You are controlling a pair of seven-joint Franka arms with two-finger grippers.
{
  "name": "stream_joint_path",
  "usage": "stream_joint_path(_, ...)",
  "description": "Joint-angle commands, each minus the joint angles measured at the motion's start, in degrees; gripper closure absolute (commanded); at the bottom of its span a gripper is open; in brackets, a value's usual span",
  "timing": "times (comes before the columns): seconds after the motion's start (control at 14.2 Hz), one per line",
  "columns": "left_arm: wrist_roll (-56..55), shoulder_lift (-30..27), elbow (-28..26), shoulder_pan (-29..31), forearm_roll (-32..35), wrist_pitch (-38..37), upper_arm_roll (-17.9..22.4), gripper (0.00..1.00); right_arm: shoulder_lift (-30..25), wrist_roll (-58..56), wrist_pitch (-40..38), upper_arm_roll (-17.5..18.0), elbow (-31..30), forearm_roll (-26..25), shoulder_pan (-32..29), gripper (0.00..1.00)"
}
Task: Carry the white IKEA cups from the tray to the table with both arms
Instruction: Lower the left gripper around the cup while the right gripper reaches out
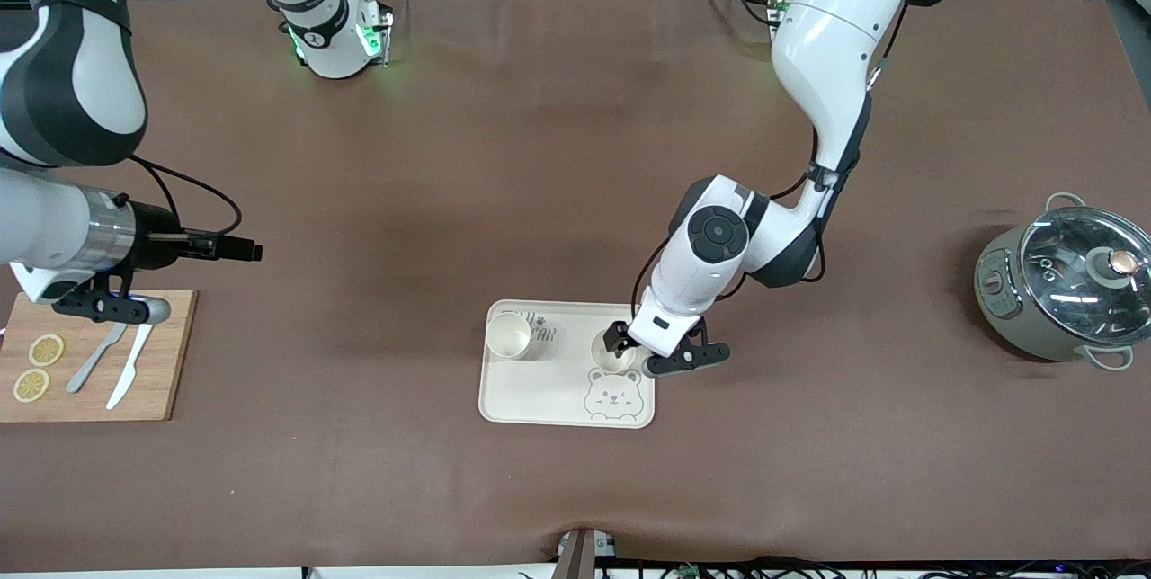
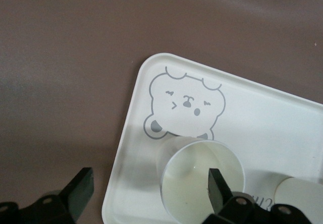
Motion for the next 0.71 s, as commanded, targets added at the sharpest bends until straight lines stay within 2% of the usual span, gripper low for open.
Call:
stream_joint_path(0.0,0.18,1.79,1.04,0.04,1.32,2.36,0.24,0.0,0.92,4.84,1.6,0.21,0.44,0.87,0.53,0.0)
stream_joint_path(0.21,0.09,2.76,1.04,0.04,1.42,3.51,0.33,0.0,2.24,6.34,3.62,0.21,0.44,0.61,2.46,0.0)
stream_joint_path(0.49,0.0,3.29,1.04,-0.31,1.42,3.68,0.33,0.0,4.44,14.5,4.51,0.21,0.52,1.13,3.69,0.0)
stream_joint_path(0.64,-0.17,3.47,0.95,-0.4,1.42,4.21,0.33,0.0,5.67,15.84,4.94,0.21,0.96,4.19,3.79,0.0)
